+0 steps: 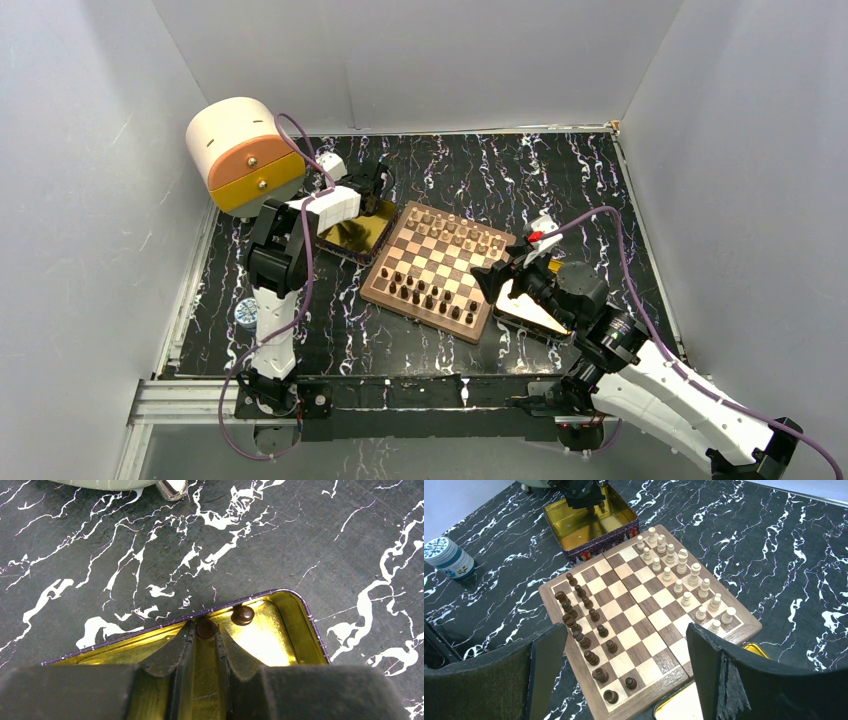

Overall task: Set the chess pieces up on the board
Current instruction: Pick up the chess piece from the storage box.

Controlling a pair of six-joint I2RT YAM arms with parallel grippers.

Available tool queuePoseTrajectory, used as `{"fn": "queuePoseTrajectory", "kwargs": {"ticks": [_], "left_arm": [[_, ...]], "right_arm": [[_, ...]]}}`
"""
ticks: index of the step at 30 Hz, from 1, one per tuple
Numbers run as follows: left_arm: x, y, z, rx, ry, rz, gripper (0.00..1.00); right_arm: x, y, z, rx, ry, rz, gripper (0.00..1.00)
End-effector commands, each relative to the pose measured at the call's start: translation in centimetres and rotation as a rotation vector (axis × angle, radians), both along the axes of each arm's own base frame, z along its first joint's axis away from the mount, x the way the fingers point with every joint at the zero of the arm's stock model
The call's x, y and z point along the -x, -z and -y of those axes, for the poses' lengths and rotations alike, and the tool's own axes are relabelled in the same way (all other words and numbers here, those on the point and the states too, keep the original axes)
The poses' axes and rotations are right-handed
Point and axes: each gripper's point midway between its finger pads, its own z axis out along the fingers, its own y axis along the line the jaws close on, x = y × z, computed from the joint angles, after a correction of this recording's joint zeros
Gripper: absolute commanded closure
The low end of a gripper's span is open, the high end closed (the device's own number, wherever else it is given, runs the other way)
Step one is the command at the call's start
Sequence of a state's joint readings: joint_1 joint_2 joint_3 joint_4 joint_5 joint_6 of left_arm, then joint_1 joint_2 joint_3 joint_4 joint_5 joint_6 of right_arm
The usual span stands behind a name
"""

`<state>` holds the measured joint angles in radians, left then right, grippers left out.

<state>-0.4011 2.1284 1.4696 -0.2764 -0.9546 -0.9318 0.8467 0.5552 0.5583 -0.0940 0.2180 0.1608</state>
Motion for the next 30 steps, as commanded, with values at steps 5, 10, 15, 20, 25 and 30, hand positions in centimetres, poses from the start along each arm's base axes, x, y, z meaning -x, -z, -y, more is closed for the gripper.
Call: {"fn": "queuePoseTrajectory", "kwargs": {"ticks": [5,10,15,20,25,30], "left_arm": [[-0.4,-2.5,-0.3,0.012,-0.008,0.063,0.98],[-0.2,-2.2,0.3,0.034,0.041,0.04,1.0],[0.1,-2.2,0.8,0.047,0.096,0.018,1.0],[0.6,-2.7,1.2,0.076,0.129,0.009,1.0],[0.8,-3.1,2.2,0.124,0.181,-0.008,1.0],[1.1,-2.8,2.7,0.153,0.208,-0.024,1.0]], "right_arm": [[-0.3,-1.6,-0.1,-0.053,0.011,0.049,0.01],[-0.3,-1.5,-0.2,-0.05,0.008,0.047,0.01],[-0.4,-1.4,-0.3,-0.044,0.007,0.043,0.01],[-0.3,-1.3,-0.5,-0.055,0.004,0.024,0.01],[-0.2,-1.4,-0.4,-0.066,0.005,0.018,0.01],[0.1,-1.6,-0.4,-0.08,0.0,0.012,0.01]]}}
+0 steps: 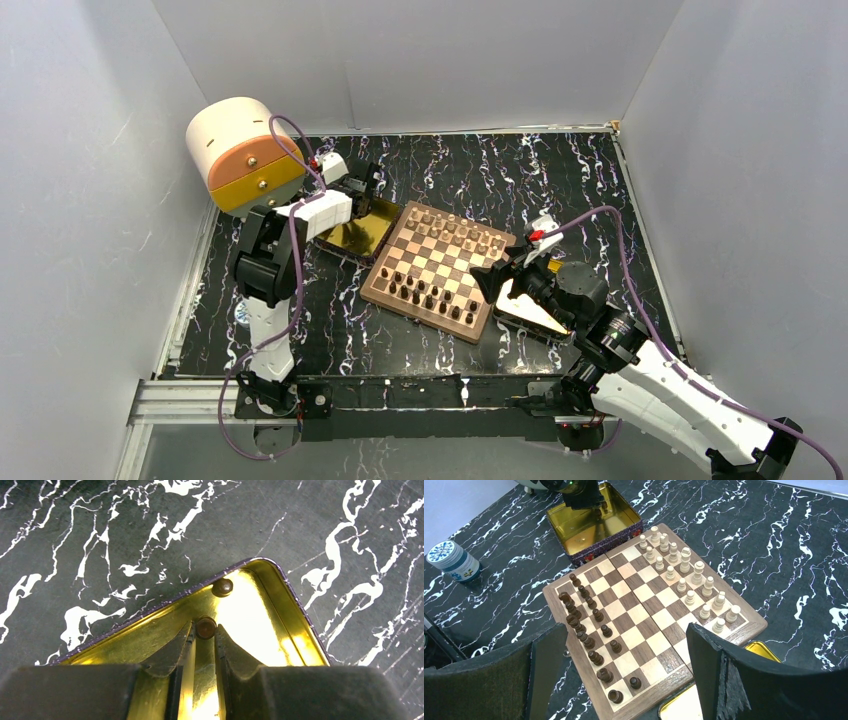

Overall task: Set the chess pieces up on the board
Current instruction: Pick up the chess piece from the storage box.

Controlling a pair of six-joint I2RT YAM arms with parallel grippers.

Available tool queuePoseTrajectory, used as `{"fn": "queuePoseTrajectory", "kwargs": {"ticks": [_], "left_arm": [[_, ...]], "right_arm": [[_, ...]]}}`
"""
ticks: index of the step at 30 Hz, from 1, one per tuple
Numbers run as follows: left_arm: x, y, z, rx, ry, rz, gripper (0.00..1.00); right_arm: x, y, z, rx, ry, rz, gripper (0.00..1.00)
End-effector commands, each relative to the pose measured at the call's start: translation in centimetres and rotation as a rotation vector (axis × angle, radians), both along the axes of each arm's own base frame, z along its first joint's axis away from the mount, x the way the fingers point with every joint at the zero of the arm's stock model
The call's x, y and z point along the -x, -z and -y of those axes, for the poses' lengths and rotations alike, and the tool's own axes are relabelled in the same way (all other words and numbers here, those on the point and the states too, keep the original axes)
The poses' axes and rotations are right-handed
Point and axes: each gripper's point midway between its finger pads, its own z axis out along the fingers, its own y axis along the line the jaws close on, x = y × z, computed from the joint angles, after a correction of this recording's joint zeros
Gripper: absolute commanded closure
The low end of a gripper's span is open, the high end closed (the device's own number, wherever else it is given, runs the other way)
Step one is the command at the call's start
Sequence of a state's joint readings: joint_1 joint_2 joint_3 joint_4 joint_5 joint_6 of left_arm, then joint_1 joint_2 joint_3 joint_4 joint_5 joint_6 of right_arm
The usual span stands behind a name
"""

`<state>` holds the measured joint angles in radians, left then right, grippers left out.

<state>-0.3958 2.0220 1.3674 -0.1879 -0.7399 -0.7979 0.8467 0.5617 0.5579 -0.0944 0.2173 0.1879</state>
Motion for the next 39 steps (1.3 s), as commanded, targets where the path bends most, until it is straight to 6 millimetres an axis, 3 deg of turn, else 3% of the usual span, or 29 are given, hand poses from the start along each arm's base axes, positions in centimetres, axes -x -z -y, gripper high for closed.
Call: {"fn": "queuePoseTrajectory", "kwargs": {"ticks": [1,12,20,24,29,39], "left_arm": [[0.3,-2.6,0.4,0.031,0.028,0.032,1.0],[0.2,-5.8,1.3,0.024,0.155,0.041,1.0],[1.7,-9.3,2.3,0.025,0.338,0.032,1.0],[4.0,-10.9,3.0,0.042,0.457,-0.001,1.0],[8.3,-12.1,3.4,0.103,0.55,-0.002,1.0],[16.6,-9.5,6.2,0.153,0.648,-0.082,1.0]], "right_arm": [[0.1,-1.7,-0.3,-0.063,-0.003,0.032,0.01],[0.3,-2.1,-0.1,-0.076,-0.001,0.025,0.01],[0.3,-2.6,-0.3,-0.093,-0.008,0.019,0.01],[0.5,-3.1,-0.3,-0.1,-0.007,0.008,0.01],[0.7,-3.2,0.0,-0.107,-0.002,0.0,0.01],[0.7,-3.5,0.5,-0.107,0.016,0.003,0.01]]}}
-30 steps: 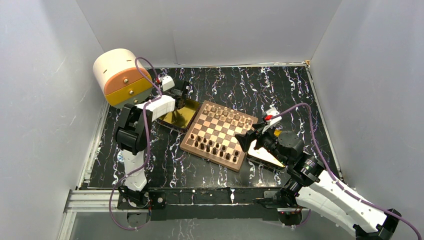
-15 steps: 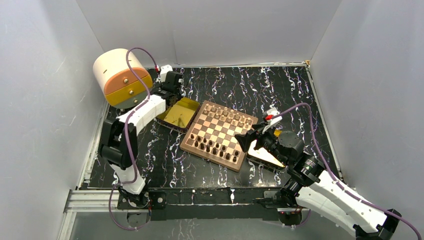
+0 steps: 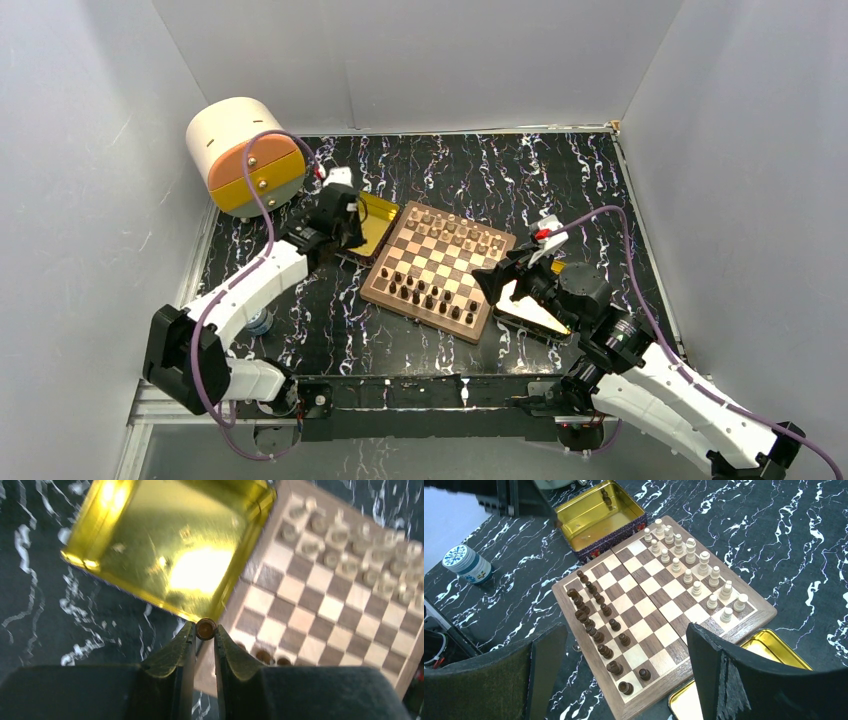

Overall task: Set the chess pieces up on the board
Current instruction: Place the chess piece on the chessboard.

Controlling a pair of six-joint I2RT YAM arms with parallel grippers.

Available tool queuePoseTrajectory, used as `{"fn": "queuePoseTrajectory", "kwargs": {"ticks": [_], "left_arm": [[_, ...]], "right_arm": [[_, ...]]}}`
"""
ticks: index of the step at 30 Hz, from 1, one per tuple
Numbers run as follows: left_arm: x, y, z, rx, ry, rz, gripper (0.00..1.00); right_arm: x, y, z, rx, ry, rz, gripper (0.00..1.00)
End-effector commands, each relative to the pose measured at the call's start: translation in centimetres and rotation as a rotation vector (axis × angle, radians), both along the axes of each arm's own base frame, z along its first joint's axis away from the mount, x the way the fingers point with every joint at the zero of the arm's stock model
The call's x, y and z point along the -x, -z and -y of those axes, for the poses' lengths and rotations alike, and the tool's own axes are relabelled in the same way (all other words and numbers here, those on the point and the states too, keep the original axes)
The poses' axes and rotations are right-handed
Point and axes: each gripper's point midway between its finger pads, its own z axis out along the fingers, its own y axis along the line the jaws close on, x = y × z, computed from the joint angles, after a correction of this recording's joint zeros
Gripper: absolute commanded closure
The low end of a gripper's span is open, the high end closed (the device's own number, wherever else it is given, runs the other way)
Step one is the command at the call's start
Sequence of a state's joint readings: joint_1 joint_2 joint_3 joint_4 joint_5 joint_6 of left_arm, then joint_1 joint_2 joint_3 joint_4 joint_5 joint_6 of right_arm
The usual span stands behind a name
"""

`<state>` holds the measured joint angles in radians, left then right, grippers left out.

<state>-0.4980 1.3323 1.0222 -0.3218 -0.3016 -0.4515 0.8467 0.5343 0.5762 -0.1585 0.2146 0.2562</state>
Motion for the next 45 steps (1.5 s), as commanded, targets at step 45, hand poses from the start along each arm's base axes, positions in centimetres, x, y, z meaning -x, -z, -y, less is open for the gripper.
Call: {"fn": "queuePoseTrajectory", "kwargs": {"ticks": [45], "left_arm": [[7.8,7.8,4.9,0.074,0.166,0.038,1.0]], "right_arm": [[-0.6,-2.4,-1.0,-0.035,-0.008,0.026,0.01]]}}
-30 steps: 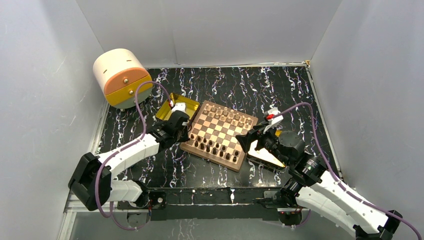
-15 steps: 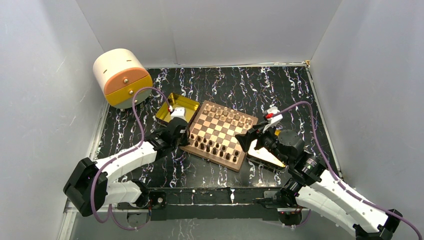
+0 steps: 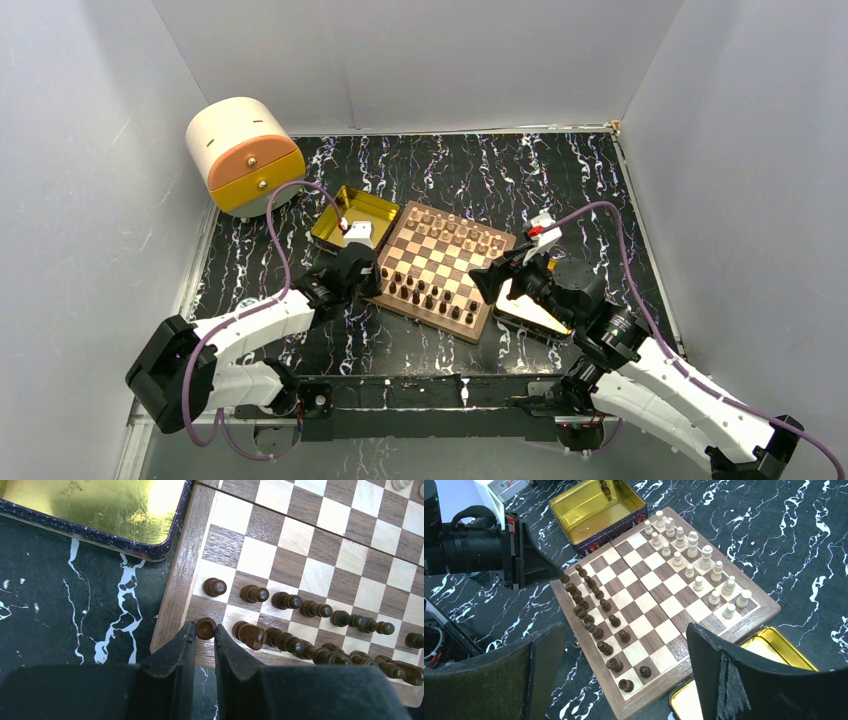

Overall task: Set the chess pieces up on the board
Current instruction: Place the chess piece on the chessboard.

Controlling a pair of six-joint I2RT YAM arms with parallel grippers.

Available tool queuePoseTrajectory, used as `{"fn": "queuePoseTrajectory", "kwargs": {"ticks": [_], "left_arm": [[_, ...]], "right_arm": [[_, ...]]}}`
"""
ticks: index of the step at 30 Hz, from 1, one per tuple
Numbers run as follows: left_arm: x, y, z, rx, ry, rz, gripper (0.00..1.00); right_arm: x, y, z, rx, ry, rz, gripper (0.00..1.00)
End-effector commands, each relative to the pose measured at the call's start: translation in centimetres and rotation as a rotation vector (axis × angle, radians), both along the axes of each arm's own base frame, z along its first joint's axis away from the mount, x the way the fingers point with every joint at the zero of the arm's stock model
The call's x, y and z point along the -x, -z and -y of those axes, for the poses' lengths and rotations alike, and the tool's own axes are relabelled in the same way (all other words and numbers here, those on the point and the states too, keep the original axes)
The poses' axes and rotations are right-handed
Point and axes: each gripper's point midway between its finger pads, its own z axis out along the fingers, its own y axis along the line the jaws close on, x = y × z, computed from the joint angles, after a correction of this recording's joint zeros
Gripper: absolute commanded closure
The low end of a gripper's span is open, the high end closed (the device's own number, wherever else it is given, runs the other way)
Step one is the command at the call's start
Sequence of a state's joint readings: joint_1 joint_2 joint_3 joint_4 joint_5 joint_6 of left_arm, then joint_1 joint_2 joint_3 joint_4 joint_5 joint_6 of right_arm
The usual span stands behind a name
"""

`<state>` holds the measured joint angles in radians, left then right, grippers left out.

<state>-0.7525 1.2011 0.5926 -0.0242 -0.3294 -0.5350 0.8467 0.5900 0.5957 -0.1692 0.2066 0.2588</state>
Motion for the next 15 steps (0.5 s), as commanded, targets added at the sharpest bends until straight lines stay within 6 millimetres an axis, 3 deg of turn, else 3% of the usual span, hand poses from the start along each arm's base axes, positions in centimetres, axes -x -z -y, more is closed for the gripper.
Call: {"fn": "queuePoseTrajectory", "kwargs": {"ticks": [1,15], "left_arm": [[-0.23,-0.42,0.48,0.035,-0.013,0.038,1.0],[-0.51,0.08,-0.23,-0.009,-0.022,0.07,1.0]], "right_arm": [[-0.33,-3.19,-0.51,-0.07,-0.001,0.06,0.01],[-0.16,-3.69,-0.51,-0.099,-0.001,0.059,0.01]]}}
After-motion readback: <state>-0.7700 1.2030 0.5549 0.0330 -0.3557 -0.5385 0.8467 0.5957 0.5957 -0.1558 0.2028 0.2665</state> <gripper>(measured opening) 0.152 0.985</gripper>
